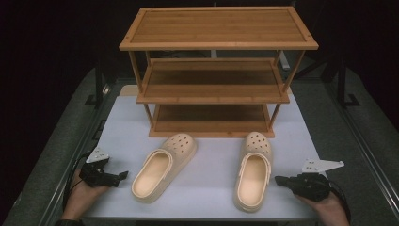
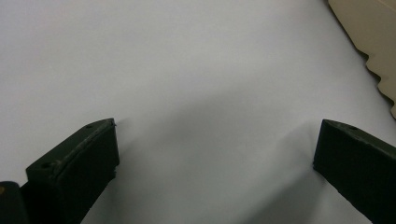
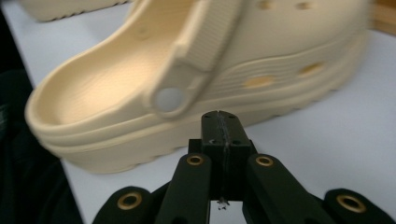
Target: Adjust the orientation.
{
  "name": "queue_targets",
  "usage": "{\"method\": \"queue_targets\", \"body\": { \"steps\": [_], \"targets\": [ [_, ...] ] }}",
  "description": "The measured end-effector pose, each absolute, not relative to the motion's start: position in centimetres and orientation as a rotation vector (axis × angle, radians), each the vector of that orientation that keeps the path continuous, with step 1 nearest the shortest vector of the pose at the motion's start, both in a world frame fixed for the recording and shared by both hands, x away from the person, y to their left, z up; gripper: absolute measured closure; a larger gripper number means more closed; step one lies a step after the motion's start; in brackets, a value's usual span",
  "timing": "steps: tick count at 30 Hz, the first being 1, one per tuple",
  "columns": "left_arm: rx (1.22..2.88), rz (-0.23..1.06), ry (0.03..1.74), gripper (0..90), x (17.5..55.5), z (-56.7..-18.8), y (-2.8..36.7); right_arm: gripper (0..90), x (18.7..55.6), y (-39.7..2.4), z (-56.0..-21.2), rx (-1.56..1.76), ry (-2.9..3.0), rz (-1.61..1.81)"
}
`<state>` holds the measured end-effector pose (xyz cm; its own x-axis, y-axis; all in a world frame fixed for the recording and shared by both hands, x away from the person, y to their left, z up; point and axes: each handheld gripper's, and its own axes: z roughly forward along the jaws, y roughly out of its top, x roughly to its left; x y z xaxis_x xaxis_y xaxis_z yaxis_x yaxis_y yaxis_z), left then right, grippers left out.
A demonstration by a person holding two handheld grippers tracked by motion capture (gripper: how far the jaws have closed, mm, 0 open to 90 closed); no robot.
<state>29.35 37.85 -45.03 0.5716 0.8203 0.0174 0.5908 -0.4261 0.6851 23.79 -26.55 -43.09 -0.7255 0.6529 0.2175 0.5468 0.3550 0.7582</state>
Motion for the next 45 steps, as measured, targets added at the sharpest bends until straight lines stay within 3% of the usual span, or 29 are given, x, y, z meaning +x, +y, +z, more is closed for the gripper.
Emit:
{"method": "queue_targets", "body": {
  "steps": [29,37,45],
  "targets": [
    [2.163,0.467,1.124,0.0,29.3,-45.1,37.8,89.9,24.1,-18.6,-43.3,0.838,2.723,1.282],
    [2.164,0.467,1.124,0.0,29.4,-45.1,37.8,89.8,24.8,-22.0,-42.1,0.95,2.589,1.297],
    [2.164,0.466,1.125,0.0,29.4,-45.1,37.8,89.8,28.4,-26.0,-41.1,1.199,2.331,1.227]
  ]
}}
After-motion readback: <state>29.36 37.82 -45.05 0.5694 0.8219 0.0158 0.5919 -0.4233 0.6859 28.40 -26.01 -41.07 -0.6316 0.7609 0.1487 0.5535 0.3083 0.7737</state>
